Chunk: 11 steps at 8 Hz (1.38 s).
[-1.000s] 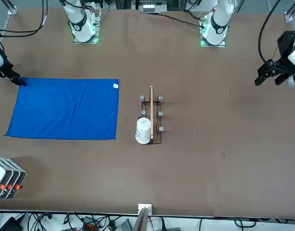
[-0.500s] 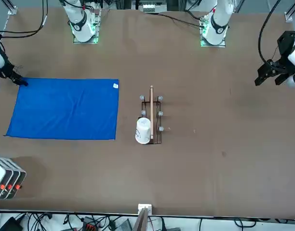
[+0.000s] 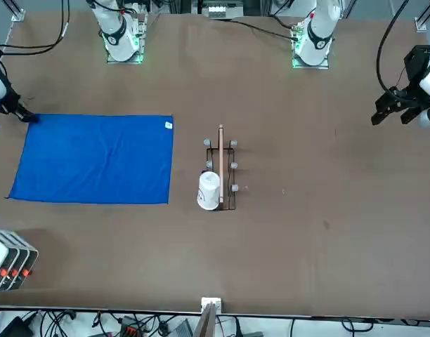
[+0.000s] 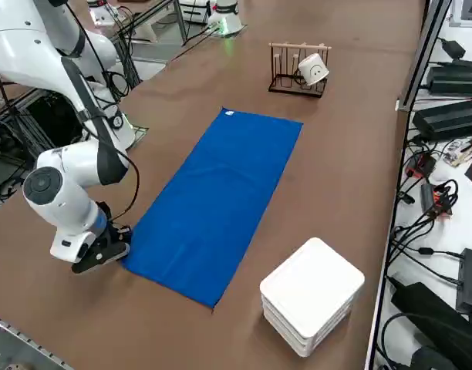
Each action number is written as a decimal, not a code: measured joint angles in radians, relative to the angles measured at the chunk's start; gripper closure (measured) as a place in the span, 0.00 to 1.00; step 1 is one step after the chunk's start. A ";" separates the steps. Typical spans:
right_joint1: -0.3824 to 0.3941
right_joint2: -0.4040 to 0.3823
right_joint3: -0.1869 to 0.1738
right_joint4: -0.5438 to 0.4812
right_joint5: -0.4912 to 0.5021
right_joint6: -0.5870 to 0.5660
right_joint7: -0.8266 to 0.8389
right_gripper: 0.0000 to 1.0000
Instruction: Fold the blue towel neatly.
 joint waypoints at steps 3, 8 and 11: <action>-0.002 -0.008 0.007 0.038 0.000 -0.026 -0.085 0.98; 0.075 -0.128 0.151 0.103 0.000 -0.299 -0.163 0.98; 0.241 -0.175 0.188 0.102 0.000 -0.378 -0.165 0.98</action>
